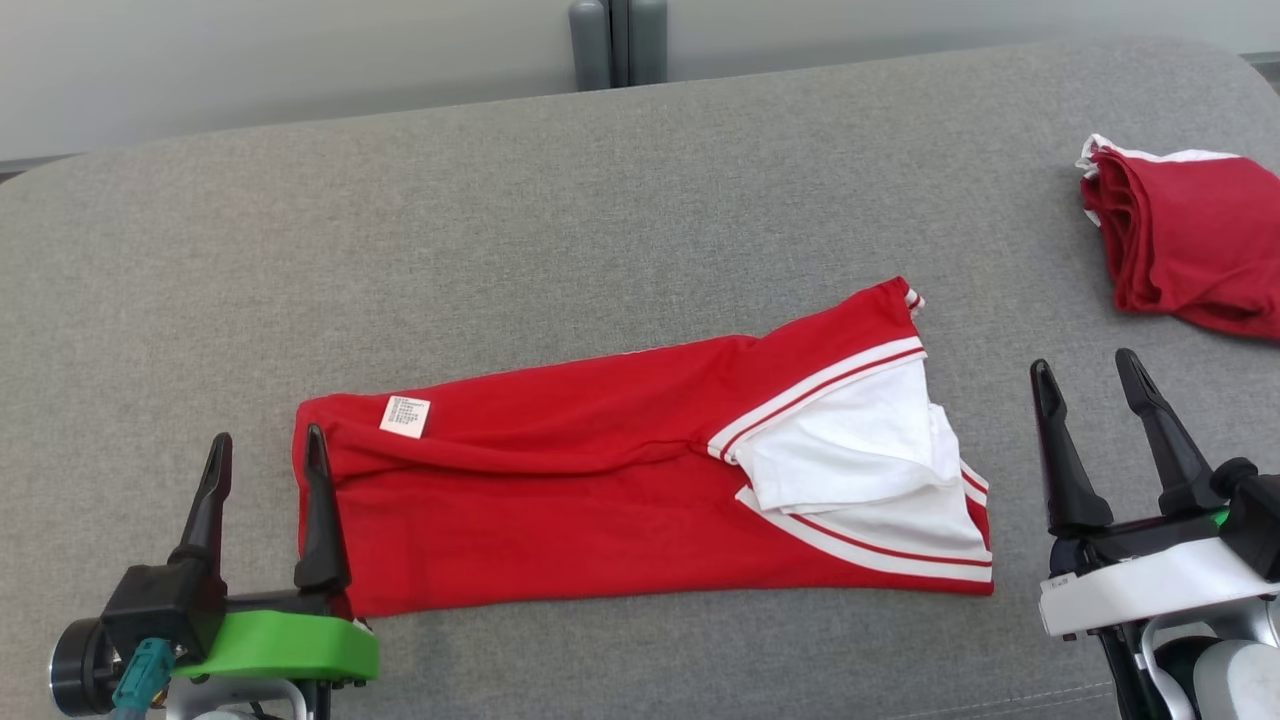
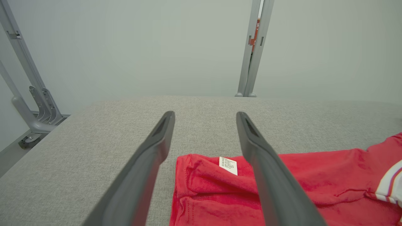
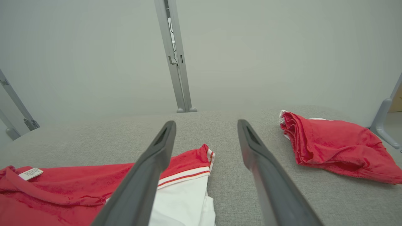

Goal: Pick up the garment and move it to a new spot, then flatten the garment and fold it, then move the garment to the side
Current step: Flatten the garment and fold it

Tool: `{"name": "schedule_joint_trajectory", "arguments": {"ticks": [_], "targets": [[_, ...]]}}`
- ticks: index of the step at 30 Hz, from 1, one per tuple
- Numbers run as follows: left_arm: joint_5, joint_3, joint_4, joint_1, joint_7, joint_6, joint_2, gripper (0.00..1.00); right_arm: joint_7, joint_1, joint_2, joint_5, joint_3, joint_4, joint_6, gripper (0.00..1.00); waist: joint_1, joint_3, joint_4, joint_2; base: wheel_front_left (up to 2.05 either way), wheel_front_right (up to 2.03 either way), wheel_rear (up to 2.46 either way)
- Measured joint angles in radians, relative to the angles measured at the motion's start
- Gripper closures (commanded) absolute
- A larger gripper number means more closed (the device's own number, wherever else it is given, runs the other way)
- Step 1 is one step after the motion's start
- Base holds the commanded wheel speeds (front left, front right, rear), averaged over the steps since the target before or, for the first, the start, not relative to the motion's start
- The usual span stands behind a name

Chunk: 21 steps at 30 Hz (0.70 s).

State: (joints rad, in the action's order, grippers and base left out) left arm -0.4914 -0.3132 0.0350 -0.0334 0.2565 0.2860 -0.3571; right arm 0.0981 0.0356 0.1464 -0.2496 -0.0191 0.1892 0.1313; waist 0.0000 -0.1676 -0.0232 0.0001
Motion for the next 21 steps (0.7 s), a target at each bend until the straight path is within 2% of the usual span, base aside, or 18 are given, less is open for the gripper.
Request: {"name": "schedule_joint_trajectory", "arguments": {"ticks": [13, 18, 21], "targets": [[0.004, -0.014, 0.011, 0.015, -0.001, 0.013, 0.002, 0.0, -0.026, 0.013, -0.001, -0.007, -0.011, 0.006, 0.0, 0.0, 0.0, 0.015, 0.009, 0.0, 0.0, 0.0, 0.0], [0.019, -0.019, 0.028, -0.02, -0.001, 0.014, 0.005, 0.0, -0.032, 0.008, 0.014, -0.024, -0.01, -0.082, 0.0, 0.0, 0.0, -0.019, 0.02, 0.0, 0.0, 0.0, 0.0], [0.025, -0.022, 0.026, -0.059, 0.0, 0.004, 0.014, 0.0, -0.026, -0.025, 0.03, -0.055, 0.017, -0.179, 0.0, 0.0, 0.0, -0.052, 0.032, 0.0, 0.0, 0.0, 0.0]]}}
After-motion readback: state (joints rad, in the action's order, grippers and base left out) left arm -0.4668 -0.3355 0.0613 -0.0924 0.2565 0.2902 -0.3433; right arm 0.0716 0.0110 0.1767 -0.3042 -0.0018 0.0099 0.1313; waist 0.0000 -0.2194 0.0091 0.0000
